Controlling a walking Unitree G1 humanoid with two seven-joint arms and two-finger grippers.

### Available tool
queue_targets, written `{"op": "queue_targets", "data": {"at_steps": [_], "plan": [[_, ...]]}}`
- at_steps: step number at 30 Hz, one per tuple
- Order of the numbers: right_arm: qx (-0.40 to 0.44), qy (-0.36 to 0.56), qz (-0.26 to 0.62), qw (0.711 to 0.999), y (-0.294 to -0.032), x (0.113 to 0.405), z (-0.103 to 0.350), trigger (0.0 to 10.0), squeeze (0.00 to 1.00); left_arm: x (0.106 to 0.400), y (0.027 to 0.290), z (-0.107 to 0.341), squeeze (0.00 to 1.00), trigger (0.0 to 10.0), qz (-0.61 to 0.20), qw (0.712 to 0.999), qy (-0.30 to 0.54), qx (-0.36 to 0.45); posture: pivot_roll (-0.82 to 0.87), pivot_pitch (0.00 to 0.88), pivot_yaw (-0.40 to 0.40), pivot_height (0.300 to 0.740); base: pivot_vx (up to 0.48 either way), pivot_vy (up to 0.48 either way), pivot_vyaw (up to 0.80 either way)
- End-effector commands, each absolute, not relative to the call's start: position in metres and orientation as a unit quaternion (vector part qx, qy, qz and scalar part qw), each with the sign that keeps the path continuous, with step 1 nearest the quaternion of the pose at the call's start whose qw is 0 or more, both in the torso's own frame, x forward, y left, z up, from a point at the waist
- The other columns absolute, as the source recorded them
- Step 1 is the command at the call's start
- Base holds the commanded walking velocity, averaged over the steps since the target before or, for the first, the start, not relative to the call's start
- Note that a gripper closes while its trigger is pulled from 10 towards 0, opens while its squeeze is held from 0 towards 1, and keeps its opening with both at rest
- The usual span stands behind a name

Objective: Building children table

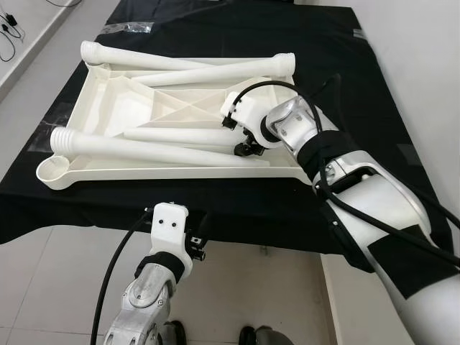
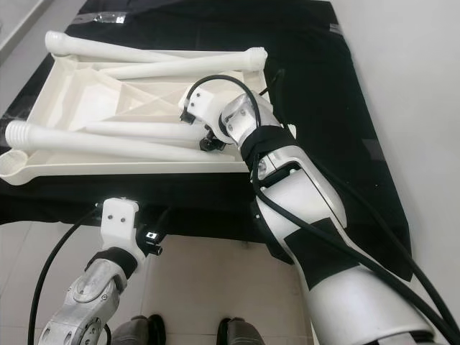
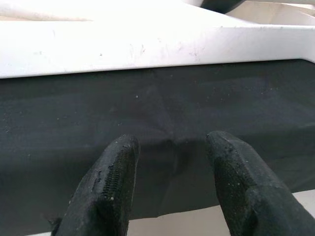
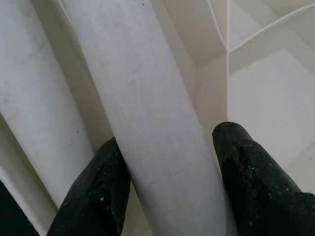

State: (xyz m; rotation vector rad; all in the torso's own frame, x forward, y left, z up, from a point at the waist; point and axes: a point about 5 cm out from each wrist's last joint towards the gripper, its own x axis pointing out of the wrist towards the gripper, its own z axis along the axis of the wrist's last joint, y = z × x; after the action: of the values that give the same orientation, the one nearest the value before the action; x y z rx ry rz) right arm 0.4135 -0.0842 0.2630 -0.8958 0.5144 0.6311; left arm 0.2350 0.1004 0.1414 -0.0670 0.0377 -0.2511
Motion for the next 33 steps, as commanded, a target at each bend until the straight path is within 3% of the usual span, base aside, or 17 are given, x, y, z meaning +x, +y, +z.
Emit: {"op": "queue_targets", "data": {"at_steps": [1,10,13,21,24,25,26,29,30,32,33], "plan": [[-0.397,0.275,0.286,0.828,-0.094,0.413,0.247,0.0,0.0,0.232,0.1,0.137,0.0,10.0,-0.122,0.991,0.034,-0.033,0.02,0.269,-0.081,0.74,0.0,0.0,0.0],[-0.355,0.233,0.287,0.859,-0.094,0.416,0.267,0.0,0.0,0.239,0.099,0.137,0.0,10.0,-0.124,0.991,0.031,-0.027,0.01,0.241,-0.074,0.74,0.0,0.0,0.0],[-0.257,0.163,0.314,0.899,-0.089,0.417,0.3,0.0,0.0,0.247,0.101,0.142,0.0,10.0,-0.125,0.992,0.019,-0.02,0.01,0.207,-0.062,0.74,0.0,0.0,0.0],[-0.119,0.081,0.298,0.944,-0.112,0.419,0.336,0.0,0.0,0.271,0.109,0.17,0.0,10.0,-0.123,0.992,-0.035,-0.018,0.01,0.146,-0.027,0.74,0.0,0.0,0.0],[-0.096,0.07,0.295,0.948,-0.115,0.419,0.339,0.0,0.0,0.275,0.11,0.176,0.0,10.0,-0.123,0.991,-0.046,-0.019,0.01,0.146,-0.027,0.74,0.0,0.0,0.0],[-0.052,0.036,0.285,0.956,-0.119,0.419,0.344,0.0,0.0,0.28,0.111,0.187,0.0,10.0,-0.125,0.99,-0.064,-0.023,0.01,0.125,-0.017,0.74,0.0,0.0,0.0],[0.004,-0.082,0.241,0.967,-0.133,0.42,0.355,7.4,0.0,0.291,0.113,0.219,0.0,10.0,-0.136,0.982,-0.119,-0.054,0.01,0.101,-0.009,0.74,0.0,0.0,0.0],[0.017,-0.152,0.208,0.966,-0.143,0.417,0.358,7.4,0.0,0.295,0.115,0.239,0.0,10.0,-0.143,0.975,-0.152,-0.081,0.01,0.097,-0.007,0.74,0.0,0.0,0.0],[0.026,-0.151,0.196,0.969,-0.147,0.417,0.352,10.0,0.0,0.297,0.117,0.252,0.0,10.0,-0.15,0.968,-0.175,-0.095,0.01,0.084,0.0,0.74,0.0,0.0,0.0],[0.064,-0.144,0.172,0.972,-0.153,0.417,0.342,10.0,0.0,0.298,0.12,0.272,0.0,10.0,-0.168,0.954,-0.211,-0.128,0.01,0.078,0.004,0.74,0.0,0.0,0.0],[0.079,-0.163,0.175,0.968,-0.156,0.413,0.336,10.0,0.0,0.298,0.122,0.291,1.0,10.0,-0.177,0.944,-0.239,-0.141,0.01,0.066,0.014,0.74,0.0,0.0,0.0]]}}
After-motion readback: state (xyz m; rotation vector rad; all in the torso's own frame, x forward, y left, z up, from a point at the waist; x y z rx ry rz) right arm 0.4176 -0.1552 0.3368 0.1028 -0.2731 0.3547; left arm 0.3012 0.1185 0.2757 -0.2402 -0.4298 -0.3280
